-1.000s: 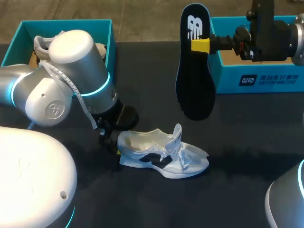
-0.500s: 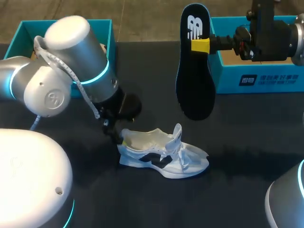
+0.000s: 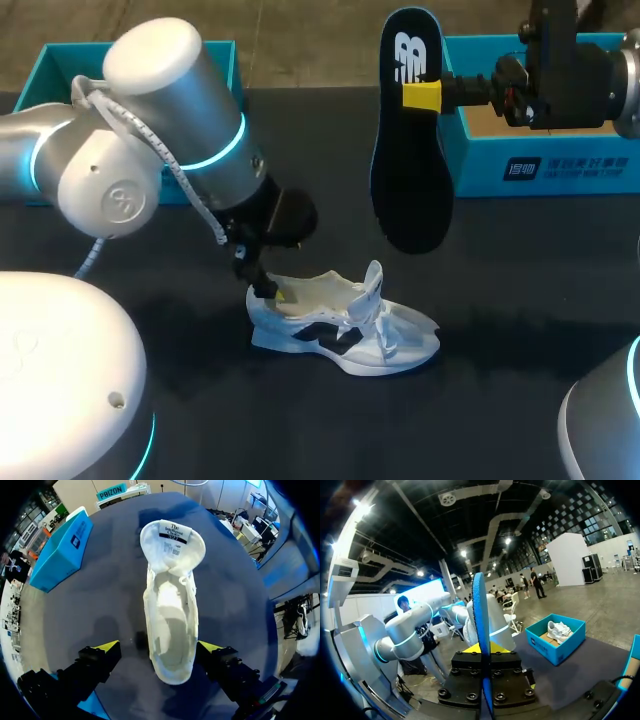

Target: Take the shoe out of the shoebox, open the shoe tongue, remove and reinsert the insole, then place the shoe into the shoebox

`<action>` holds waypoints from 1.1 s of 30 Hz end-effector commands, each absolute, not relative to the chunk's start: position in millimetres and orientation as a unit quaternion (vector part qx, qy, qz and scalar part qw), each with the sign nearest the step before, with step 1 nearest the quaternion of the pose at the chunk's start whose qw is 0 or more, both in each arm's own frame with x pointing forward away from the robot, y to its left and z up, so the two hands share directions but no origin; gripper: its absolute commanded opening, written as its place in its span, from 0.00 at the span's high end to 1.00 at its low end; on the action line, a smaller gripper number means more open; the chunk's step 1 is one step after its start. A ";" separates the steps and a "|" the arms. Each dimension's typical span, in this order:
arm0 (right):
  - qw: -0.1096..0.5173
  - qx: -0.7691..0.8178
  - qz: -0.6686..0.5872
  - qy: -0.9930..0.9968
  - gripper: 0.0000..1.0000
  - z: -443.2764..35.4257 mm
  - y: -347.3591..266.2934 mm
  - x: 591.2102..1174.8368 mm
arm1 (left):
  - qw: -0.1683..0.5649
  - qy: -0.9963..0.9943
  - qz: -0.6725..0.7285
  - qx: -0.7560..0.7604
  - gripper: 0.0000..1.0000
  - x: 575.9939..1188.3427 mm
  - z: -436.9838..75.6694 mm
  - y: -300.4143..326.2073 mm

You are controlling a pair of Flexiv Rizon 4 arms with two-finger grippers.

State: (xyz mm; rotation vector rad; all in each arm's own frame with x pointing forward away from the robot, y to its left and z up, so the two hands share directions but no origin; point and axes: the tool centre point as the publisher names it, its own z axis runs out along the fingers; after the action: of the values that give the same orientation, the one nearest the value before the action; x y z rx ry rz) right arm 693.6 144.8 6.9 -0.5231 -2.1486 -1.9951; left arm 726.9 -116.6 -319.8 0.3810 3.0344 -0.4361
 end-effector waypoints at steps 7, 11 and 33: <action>0.081 -0.175 -0.668 -0.719 1.00 6.2 147.4 694.8 | 0.026 0.982 -0.141 0.120 0.00 743.3 -341.2 -146.6; 0.081 -0.175 -0.668 -0.719 1.00 6.2 147.4 694.8 | 0.025 0.982 -0.140 0.122 0.00 740.9 -344.9 -156.1; 0.081 -0.175 -0.668 -0.719 1.00 6.2 147.4 694.8 | 0.023 0.987 -0.118 0.111 0.14 749.5 -382.2 -194.7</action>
State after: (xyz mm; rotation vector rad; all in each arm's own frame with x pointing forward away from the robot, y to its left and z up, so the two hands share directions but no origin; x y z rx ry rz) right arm 693.6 144.8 6.9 -0.5230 -2.1485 -1.9951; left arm 744.5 -185.3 -374.7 0.3408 3.0433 -0.3776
